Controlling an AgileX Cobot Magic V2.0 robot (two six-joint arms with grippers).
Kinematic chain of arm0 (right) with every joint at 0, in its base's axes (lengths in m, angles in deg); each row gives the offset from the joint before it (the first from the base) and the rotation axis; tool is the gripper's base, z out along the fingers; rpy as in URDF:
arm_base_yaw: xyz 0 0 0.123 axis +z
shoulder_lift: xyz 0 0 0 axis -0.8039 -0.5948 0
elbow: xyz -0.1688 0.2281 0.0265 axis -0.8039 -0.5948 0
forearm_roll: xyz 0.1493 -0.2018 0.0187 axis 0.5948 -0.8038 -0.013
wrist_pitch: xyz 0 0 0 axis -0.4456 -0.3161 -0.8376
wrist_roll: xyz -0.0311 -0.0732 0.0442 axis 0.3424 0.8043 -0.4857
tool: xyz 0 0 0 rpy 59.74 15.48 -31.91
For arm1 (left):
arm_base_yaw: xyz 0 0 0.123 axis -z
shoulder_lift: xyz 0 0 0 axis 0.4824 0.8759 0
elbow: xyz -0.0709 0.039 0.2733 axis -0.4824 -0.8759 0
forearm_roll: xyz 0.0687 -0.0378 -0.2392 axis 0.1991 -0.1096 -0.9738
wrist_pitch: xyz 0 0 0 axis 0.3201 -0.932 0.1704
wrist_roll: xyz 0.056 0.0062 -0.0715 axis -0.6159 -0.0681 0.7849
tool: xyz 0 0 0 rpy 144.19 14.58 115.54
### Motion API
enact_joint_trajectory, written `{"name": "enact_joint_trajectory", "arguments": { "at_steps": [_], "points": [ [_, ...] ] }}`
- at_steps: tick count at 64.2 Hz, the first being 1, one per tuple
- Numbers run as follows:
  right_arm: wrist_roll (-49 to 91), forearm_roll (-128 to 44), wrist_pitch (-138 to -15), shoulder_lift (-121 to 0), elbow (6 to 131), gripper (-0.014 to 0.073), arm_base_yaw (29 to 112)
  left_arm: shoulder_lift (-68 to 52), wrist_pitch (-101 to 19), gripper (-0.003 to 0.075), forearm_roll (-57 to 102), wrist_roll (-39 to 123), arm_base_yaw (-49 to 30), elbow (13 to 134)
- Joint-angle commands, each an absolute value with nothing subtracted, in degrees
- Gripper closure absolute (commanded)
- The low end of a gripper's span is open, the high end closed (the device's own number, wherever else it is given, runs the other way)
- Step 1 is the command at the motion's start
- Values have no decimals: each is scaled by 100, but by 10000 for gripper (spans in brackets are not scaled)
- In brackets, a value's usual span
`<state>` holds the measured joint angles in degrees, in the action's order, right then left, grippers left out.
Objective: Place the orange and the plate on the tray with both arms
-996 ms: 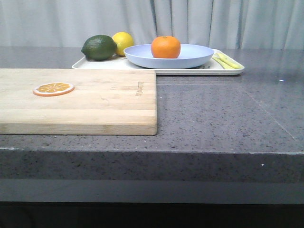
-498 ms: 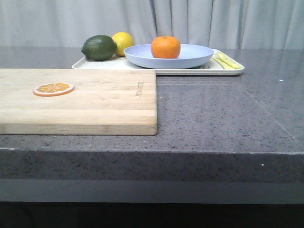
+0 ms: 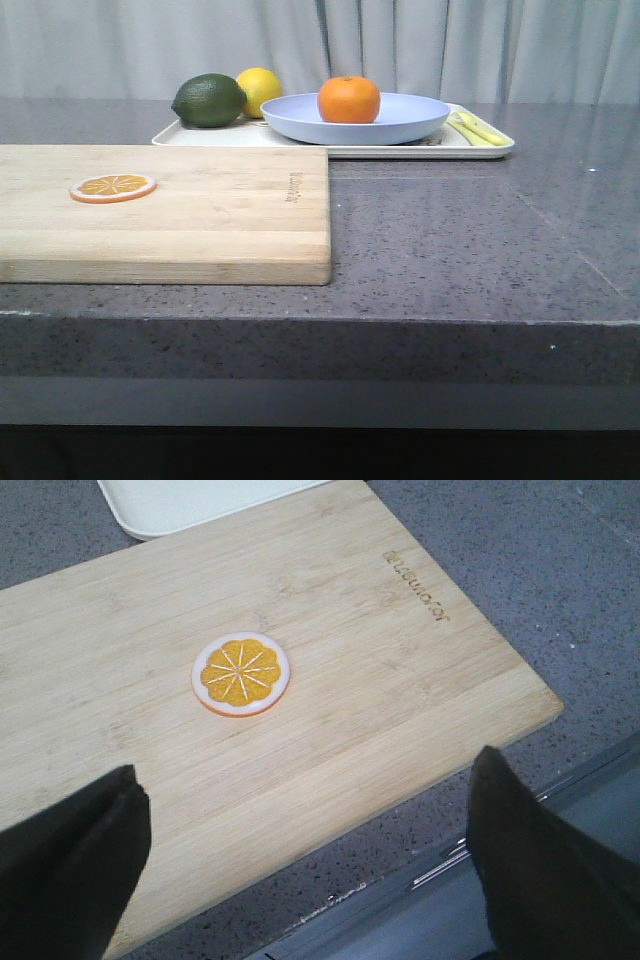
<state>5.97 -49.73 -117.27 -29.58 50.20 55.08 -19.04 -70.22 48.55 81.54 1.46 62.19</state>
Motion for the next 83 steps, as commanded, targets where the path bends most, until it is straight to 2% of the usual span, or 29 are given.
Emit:
{"name": "enact_joint_trajectory", "arguments": {
  "at_steps": [1,7,20,28,31,43,75,83],
  "points": [
    [647,-4920,-11280,-2975,5132,170,5512,-1858,-6645,107,4809,8199,145,6376],
    [647,-4920,-11281,-2975,5130,253,5512,-1816,-6651,169,4809,8199,145,6376],
    [647,-4920,-11281,-2975,5125,528,5512,-1816,-6651,439,4809,8199,145,6376],
    [647,-4920,-11288,-2975,5119,645,5512,-1816,-6651,580,4809,8199,145,6376],
    [647,-4920,-11288,-2975,5119,665,5512,-1816,-6651,617,4809,8199,145,6376],
    [647,-4942,-11215,-2975,5119,659,5512,-1816,-6651,740,4809,8199,145,6376],
    [647,-4942,-11215,-2975,5119,659,5512,-1816,-6600,740,4820,8199,158,6346],
    [647,-4942,-11216,-2975,5119,659,5512,-2318,-6494,740,5170,8199,4,6089]
  ]
}}
